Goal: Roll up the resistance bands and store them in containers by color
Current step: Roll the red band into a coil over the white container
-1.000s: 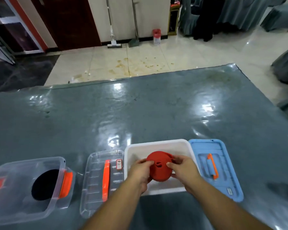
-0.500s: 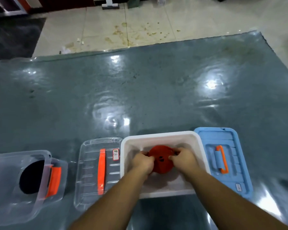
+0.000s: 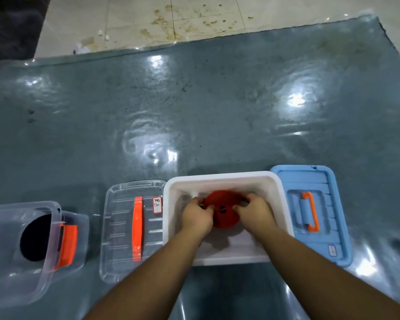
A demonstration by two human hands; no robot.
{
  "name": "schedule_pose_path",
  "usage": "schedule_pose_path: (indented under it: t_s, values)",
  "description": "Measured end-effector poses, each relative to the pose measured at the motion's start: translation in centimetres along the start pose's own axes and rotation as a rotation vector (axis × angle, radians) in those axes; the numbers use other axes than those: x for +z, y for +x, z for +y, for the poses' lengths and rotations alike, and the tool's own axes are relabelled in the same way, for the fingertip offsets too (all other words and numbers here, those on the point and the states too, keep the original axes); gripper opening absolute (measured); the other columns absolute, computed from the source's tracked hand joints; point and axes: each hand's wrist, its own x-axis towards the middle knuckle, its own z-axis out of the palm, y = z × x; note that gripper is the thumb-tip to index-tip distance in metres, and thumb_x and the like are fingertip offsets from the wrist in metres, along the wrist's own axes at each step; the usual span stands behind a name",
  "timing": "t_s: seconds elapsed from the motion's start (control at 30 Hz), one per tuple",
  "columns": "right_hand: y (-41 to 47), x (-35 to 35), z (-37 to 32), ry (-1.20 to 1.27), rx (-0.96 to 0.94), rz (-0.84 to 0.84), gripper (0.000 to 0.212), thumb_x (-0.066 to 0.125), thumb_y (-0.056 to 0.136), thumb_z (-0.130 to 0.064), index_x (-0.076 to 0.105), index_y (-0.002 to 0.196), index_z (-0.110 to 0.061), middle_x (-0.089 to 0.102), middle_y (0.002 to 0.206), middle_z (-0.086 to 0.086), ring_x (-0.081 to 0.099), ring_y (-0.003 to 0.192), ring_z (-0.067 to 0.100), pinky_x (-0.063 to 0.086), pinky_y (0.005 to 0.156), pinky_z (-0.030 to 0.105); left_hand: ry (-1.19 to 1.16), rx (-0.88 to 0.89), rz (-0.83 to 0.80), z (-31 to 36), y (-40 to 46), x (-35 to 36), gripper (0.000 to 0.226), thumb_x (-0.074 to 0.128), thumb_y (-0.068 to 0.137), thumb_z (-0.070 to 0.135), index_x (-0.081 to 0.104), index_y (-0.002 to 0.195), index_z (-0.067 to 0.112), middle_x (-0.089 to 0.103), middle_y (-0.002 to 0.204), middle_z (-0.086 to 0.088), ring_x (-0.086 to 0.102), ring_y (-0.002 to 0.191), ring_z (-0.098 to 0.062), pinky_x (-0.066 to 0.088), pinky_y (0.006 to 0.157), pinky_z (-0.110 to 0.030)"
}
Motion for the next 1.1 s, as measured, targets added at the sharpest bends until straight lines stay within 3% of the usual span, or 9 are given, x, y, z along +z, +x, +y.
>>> schedule_pose_path:
  t_s: [0.1,0.23,0.33,0.43,0.73,0.93,1.1]
  values:
    - [0.2,0.0,0.2,0.017,-0.01,-0.017,0.034,0.072,0.093,-0.01,0.069,0.126,-0.014,0.075,0.118,0.006,0.068,0.113,0.028,0.051,0.104,0.039,-0.017,0.001,0.002,-0.2,0.1,0.1,0.034,0.069,0.097,0.022,0.066,0.13,0.015,0.074,0.117,-0.007,0.069,0.104,-0.027,0.053,0.089,-0.029]
    - [0.4,-0.4,0.3,0.031,-0.048,-0.048,0.039,0.07,0.092,-0.004,0.07,0.129,-0.015,0.074,0.121,0.005,0.067,0.116,0.026,0.046,0.101,0.03,-0.068,-0.046,-0.004,-0.4,-0.1,0.3,0.027,0.068,0.097,0.024,0.067,0.123,0.019,0.075,0.11,-0.007,0.07,0.099,-0.028,0.058,0.092,-0.038]
    - [0.6,-0.5,0.2,0.005,-0.061,-0.06,0.038,0.07,0.092,-0.005,0.071,0.128,-0.016,0.075,0.121,0.005,0.068,0.115,0.026,0.048,0.105,0.034,-0.124,-0.075,0.008,-0.3,-0.3,0.3,0.025,0.069,0.096,0.023,0.069,0.121,0.018,0.075,0.106,-0.007,0.071,0.095,-0.028,0.06,0.089,-0.042]
    - [0.8,-0.5,0.3,-0.012,-0.065,-0.068,0.039,0.07,0.092,-0.007,0.07,0.129,-0.016,0.075,0.122,0.006,0.068,0.115,0.027,0.049,0.109,0.041,-0.141,-0.077,0.022,-0.5,-0.3,0.5,0.029,0.069,0.096,0.023,0.068,0.125,0.018,0.074,0.105,-0.006,0.071,0.091,-0.027,0.06,0.081,-0.035]
    - [1.1,-0.8,0.3,-0.057,-0.099,-0.107,0.041,0.07,0.092,-0.006,0.069,0.132,-0.016,0.074,0.124,0.005,0.068,0.116,0.024,0.049,0.107,0.035,-0.121,-0.094,-0.023,-0.7,-0.3,0.1,0.023,0.069,0.096,0.022,0.068,0.118,0.014,0.075,0.102,-0.011,0.073,0.09,-0.035,0.063,0.082,-0.048]
    - [0.7,-0.7,-0.3,-0.16,-0.127,-0.09,0.039,0.067,0.094,-0.011,0.067,0.134,-0.015,0.073,0.126,0.008,0.067,0.117,0.029,0.049,0.107,0.039,0.129,-0.015,-0.052,0.0,-0.3,-0.5,0.036,0.067,0.098,0.031,0.063,0.129,0.014,0.073,0.117,-0.011,0.072,0.101,-0.035,0.06,0.09,-0.044]
    - [-1.0,-1.4,-1.9,-0.355,-0.092,-0.167,0.038,0.054,0.102,-0.015,0.054,0.139,-0.003,0.063,0.135,0.018,0.06,0.124,0.035,0.047,0.099,0.037,0.383,0.005,-0.025,0.9,-0.6,-1.5,0.046,0.066,0.096,0.045,0.061,0.12,0.006,0.074,0.114,-0.016,0.07,0.103,-0.037,0.058,0.088,-0.041]
